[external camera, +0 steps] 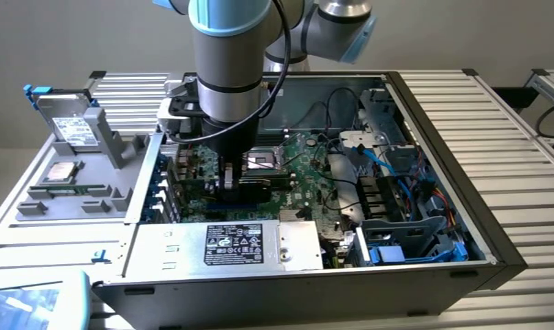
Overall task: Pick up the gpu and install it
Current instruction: 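Insert the gpu into the slot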
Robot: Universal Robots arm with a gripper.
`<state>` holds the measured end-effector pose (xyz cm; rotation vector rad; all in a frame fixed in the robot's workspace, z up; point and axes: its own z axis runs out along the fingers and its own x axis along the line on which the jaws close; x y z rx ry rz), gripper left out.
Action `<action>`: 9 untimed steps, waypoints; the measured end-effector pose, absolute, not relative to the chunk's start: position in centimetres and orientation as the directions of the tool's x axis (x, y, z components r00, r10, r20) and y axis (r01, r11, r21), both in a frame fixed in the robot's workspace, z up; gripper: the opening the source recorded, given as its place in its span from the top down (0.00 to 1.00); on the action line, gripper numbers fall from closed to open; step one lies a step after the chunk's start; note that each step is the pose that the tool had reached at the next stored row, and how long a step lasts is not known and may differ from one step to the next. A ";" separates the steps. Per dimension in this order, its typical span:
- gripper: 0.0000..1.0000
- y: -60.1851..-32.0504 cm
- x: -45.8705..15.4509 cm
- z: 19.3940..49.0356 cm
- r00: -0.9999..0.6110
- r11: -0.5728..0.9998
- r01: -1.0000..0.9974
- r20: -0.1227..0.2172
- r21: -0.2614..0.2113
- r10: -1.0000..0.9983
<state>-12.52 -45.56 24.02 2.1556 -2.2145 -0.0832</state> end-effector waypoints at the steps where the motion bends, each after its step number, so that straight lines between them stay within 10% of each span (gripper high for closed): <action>1: 0.72 -45.6 -12.5 24.0 -0.027 0.027 -0.997 -0.002 0.073 -1.000; 9: 0.72 -45.6 -12.5 24.0 -0.027 0.027 -0.997 -0.004 0.074 -1.000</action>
